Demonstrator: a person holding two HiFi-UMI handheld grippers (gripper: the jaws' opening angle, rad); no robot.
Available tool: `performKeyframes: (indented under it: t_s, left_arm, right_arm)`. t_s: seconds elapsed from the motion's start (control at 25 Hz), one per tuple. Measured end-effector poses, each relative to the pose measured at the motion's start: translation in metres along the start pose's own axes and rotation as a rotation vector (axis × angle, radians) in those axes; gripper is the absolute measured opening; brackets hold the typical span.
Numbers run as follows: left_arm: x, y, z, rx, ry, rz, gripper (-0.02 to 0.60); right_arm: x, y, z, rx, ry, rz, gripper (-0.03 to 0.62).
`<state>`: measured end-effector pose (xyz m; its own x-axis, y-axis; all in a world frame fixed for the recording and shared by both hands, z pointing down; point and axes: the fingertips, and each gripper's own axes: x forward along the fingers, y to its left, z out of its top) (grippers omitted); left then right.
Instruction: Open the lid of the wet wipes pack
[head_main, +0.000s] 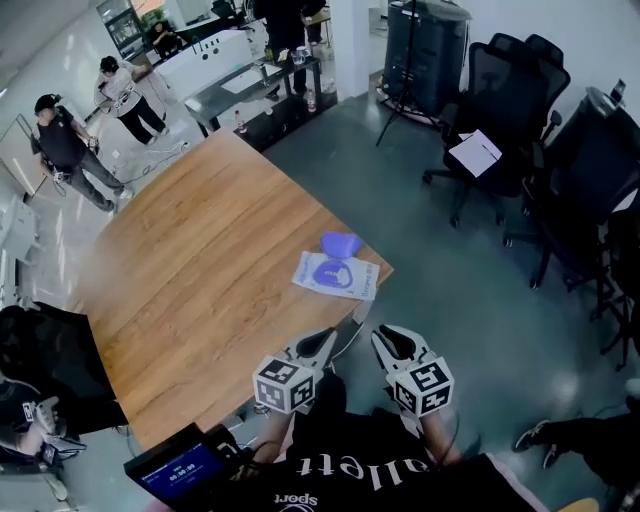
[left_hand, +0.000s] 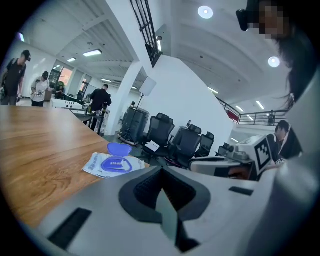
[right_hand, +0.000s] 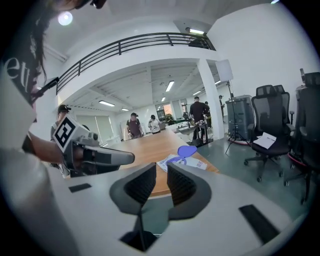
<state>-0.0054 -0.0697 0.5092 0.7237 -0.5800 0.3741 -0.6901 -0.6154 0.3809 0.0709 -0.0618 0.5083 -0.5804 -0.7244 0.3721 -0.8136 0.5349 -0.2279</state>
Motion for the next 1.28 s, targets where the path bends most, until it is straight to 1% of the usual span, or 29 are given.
performKeyframes:
  t_s: [0.12,0.2,0.28,0.36,0.44,0.56,0.76,0.88,1.12,1.28]
  left_arm:
    - [-0.003,-0.034,-0.02,0.044,-0.01,0.049,0.0]
    - [-0.005,-0.058,-0.035,0.053,-0.019,0.07,0.0]
    - [-0.009,-0.084,-0.052,0.027,-0.034,0.07,0.0]
    - [-0.013,-0.107,-0.067,0.0,-0.041,0.067,0.0]
    - [-0.017,-0.123,-0.08,-0.011,-0.031,0.069,0.0]
    - [-0.028,-0.142,-0.091,-0.031,-0.029,0.088,0.0]
    - [-0.05,-0.152,-0.096,-0.048,-0.04,0.129,0.0]
    - [-0.06,-0.153,-0.094,-0.05,-0.05,0.131,0.001]
    - [-0.074,-0.154,-0.087,-0.013,-0.065,0.096,0.0]
    - [-0.102,-0.152,-0.077,0.02,-0.053,0.068,0.0]
  right_arm:
    - [-0.037,0.003,-0.015,-0.008,0.001,0.019,0.074]
    - [-0.06,0.004,-0.032,-0.033,0.024,0.023,0.074]
    - [-0.084,0.005,-0.048,-0.029,0.036,0.034,0.074]
    - [-0.106,0.008,-0.06,0.008,0.033,0.054,0.074]
    - [-0.121,0.012,-0.068,0.035,0.034,0.073,0.074]
    - [-0.136,0.02,-0.077,0.037,0.046,0.108,0.074]
    - [-0.144,0.044,-0.078,0.037,0.045,0.178,0.074]
    - [-0.146,0.059,-0.076,0.03,0.042,0.2,0.074]
    - [-0.142,0.072,-0.07,0.039,0.014,0.179,0.074]
    - [-0.14,0.093,-0.055,0.068,-0.001,0.152,0.074]
